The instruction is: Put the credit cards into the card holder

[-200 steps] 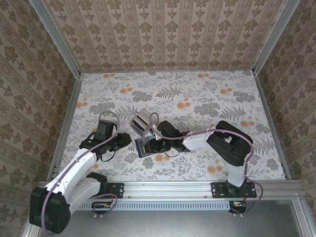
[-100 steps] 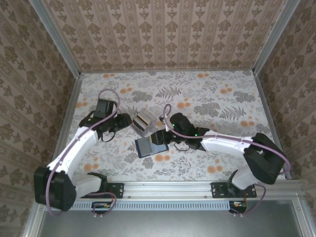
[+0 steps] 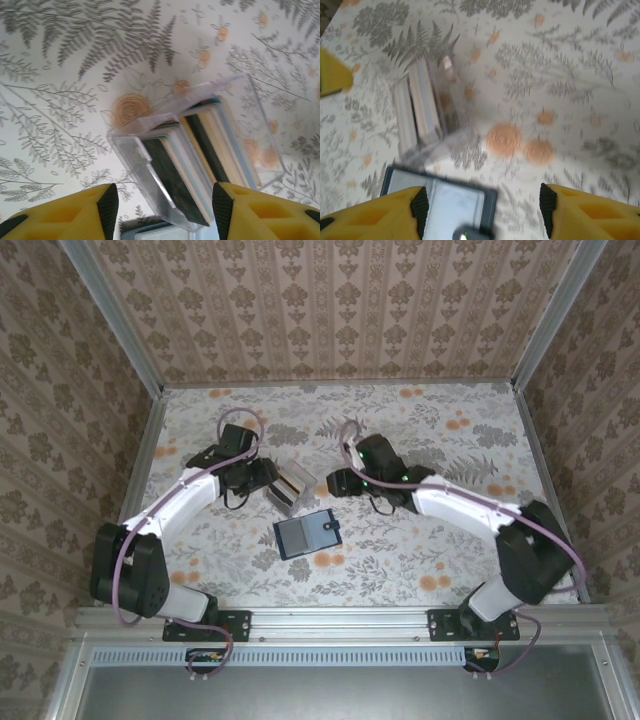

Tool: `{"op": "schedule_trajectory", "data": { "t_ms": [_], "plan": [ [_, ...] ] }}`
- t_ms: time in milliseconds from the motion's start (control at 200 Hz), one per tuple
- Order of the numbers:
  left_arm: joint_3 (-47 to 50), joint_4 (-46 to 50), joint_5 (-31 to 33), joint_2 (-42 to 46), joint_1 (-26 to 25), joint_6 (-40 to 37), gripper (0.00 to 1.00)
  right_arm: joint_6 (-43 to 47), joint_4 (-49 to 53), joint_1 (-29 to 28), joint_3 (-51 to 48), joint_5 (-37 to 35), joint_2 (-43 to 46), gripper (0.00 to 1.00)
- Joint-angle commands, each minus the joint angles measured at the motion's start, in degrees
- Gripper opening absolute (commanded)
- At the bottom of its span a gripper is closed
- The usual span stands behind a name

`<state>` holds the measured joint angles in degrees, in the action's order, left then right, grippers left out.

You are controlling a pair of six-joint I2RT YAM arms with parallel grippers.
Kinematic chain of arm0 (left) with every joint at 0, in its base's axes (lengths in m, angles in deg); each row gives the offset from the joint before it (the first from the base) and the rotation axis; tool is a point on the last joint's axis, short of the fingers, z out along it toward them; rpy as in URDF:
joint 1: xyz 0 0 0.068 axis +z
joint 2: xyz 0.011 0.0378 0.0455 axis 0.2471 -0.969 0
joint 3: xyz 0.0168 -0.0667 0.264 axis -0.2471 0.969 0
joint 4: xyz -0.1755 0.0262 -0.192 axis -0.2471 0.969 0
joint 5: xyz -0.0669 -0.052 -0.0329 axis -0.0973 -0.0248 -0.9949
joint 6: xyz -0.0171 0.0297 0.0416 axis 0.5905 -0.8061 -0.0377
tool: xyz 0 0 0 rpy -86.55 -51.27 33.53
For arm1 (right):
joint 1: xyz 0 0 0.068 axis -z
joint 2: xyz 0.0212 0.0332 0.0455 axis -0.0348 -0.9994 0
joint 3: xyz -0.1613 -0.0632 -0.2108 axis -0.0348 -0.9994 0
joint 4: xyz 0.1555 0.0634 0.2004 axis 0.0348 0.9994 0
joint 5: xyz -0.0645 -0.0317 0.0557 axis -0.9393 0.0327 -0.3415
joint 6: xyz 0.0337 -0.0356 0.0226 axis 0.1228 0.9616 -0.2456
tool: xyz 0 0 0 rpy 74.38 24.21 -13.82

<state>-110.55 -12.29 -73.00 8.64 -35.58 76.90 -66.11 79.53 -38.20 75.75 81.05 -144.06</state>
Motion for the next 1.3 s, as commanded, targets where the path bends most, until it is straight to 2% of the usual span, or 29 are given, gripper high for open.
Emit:
{"op": "schedule_trajectory", "data": {
  "t_ms": [0, 140, 385, 475, 645, 775, 1065, 1175, 1295],
  "plan": [
    [3.53, -0.43, 1.59, 3.50, 1.97, 4.30, 0.55, 5.39, 5.36, -0.01, 7.92, 3.69, -7.80, 0.62],
    [7.47, 0.72, 0.68, 7.85, 3.47, 3.90, 0.55, 7.12, 7.37, 0.00, 16.82, 6.92, -16.90, 0.62],
    [16.64, 2.77, 0.67, 18.64, 4.09, 2.79, 0.54, 7.29, 10.26, -0.07, 26.36, 10.98, -26.90, 0.50],
    [19.17, 3.54, 0.54, 21.81, 4.14, 1.47, 0.54, 7.27, 11.18, -0.05, 27.66, 10.49, -28.92, 0.40],
    [21.32, 5.78, -0.12, 26.25, 4.29, -0.49, 0.54, 5.79, 10.92, -0.05, 26.95, 5.37, -29.15, 0.14],
    [20.87, 5.80, -0.41, 27.50, 4.23, -3.61, 0.53, 0.38, 4.94, -0.09, 20.02, 0.17, -24.83, 0.06],
    [12.93, 3.04, -8.13, 17.30, 3.46, -10.83, 0.50, -13.51, 3.31, 2.56, 7.68, -16.95, -15.19, 0.05],
    [9.40, -0.22, -7.39, 13.38, 0.06, -12.75, 0.49, -17.55, 5.54, 3.40, 4.69, -23.43, -11.75, 0.07],
    [4.61, -3.18, -6.15, 9.32, -4.54, -16.23, 0.50, -20.19, 7.59, 3.75, 1.63, -29.60, -7.93, 0.16]
  ]
}}
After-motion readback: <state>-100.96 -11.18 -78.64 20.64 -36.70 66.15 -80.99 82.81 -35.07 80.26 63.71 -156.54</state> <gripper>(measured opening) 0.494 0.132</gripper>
